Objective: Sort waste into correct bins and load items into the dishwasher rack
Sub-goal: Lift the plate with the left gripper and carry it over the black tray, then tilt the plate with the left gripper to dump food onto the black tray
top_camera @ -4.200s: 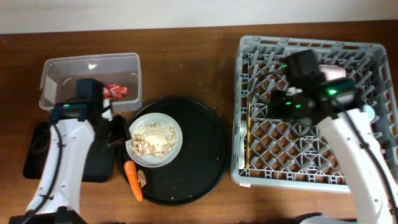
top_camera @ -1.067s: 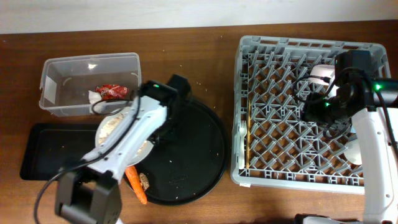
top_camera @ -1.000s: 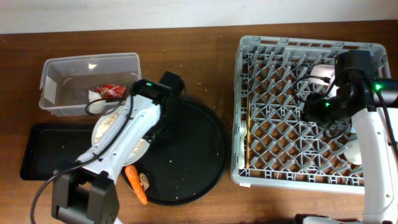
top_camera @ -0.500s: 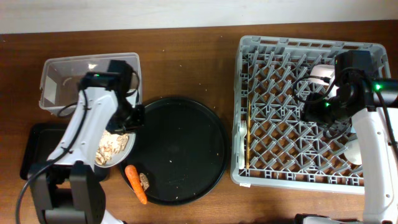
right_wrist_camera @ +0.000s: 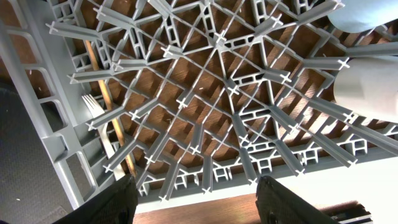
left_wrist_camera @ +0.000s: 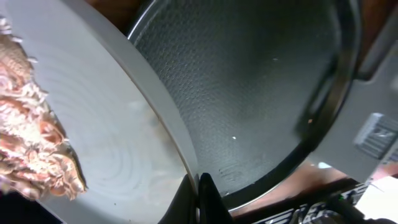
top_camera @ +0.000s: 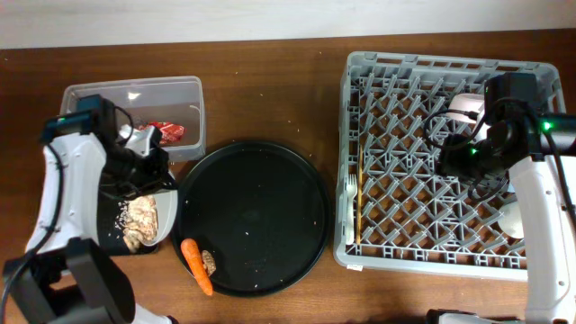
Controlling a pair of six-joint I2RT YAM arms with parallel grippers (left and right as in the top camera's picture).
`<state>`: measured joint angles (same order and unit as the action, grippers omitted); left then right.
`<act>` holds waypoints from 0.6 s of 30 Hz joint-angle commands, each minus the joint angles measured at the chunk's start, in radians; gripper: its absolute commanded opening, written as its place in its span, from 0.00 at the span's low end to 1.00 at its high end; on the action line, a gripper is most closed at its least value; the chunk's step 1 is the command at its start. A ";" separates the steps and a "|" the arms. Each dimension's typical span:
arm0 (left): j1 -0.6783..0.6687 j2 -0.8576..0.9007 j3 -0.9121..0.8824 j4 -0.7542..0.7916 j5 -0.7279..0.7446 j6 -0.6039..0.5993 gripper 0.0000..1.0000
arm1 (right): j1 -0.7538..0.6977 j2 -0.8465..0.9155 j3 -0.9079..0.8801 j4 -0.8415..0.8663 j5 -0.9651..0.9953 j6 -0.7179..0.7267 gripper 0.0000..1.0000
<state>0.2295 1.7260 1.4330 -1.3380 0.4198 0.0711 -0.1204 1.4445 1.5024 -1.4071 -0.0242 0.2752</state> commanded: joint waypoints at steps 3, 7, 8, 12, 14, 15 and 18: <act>0.053 -0.104 0.018 0.004 0.067 0.040 0.00 | -0.006 -0.005 0.010 -0.002 0.009 -0.008 0.65; 0.075 -0.133 0.018 0.008 0.077 0.039 0.01 | -0.006 -0.005 0.010 -0.003 0.009 -0.008 0.65; 0.081 -0.134 0.018 0.009 0.092 0.039 0.01 | -0.006 -0.005 0.010 -0.003 0.009 -0.008 0.65; 0.098 -0.134 0.018 0.018 0.135 0.040 0.01 | -0.006 -0.005 0.010 -0.004 0.009 -0.006 0.65; 0.107 -0.134 0.018 0.018 0.147 0.039 0.01 | -0.006 -0.005 0.010 -0.005 0.009 -0.006 0.65; 0.114 -0.134 0.018 0.018 0.154 0.040 0.01 | -0.006 -0.005 0.010 -0.004 0.009 -0.006 0.65; 0.148 -0.134 0.018 0.017 0.200 0.040 0.01 | -0.006 -0.005 0.010 -0.005 0.009 -0.006 0.65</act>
<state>0.3408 1.6188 1.4330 -1.3235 0.5468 0.0895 -0.1204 1.4445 1.5024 -1.4086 -0.0242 0.2764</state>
